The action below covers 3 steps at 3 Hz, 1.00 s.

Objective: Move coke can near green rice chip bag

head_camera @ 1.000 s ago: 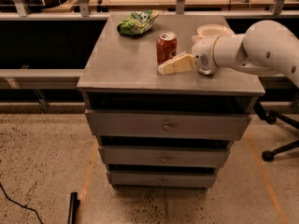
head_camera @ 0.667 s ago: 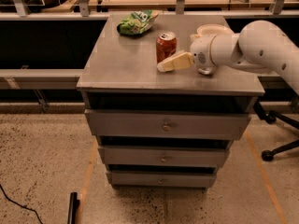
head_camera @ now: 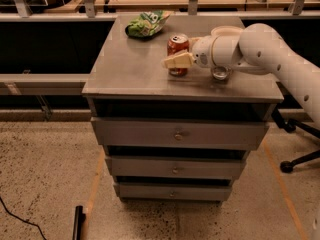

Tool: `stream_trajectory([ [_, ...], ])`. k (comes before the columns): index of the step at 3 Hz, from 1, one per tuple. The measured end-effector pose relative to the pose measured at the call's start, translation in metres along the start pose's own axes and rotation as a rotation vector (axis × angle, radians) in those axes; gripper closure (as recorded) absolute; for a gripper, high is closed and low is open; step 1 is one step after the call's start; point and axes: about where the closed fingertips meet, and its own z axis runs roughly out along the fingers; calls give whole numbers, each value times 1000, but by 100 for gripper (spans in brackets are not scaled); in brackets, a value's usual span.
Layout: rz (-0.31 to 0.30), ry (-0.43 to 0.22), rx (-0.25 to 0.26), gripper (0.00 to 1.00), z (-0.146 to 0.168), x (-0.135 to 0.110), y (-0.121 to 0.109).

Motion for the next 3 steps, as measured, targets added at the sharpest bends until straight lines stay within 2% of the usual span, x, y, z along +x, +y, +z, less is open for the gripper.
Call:
stream_trajectory([
  [2,0,2,-8,70,3,0,4],
  [3,-2,-14,49,94,10,-6,-8],
])
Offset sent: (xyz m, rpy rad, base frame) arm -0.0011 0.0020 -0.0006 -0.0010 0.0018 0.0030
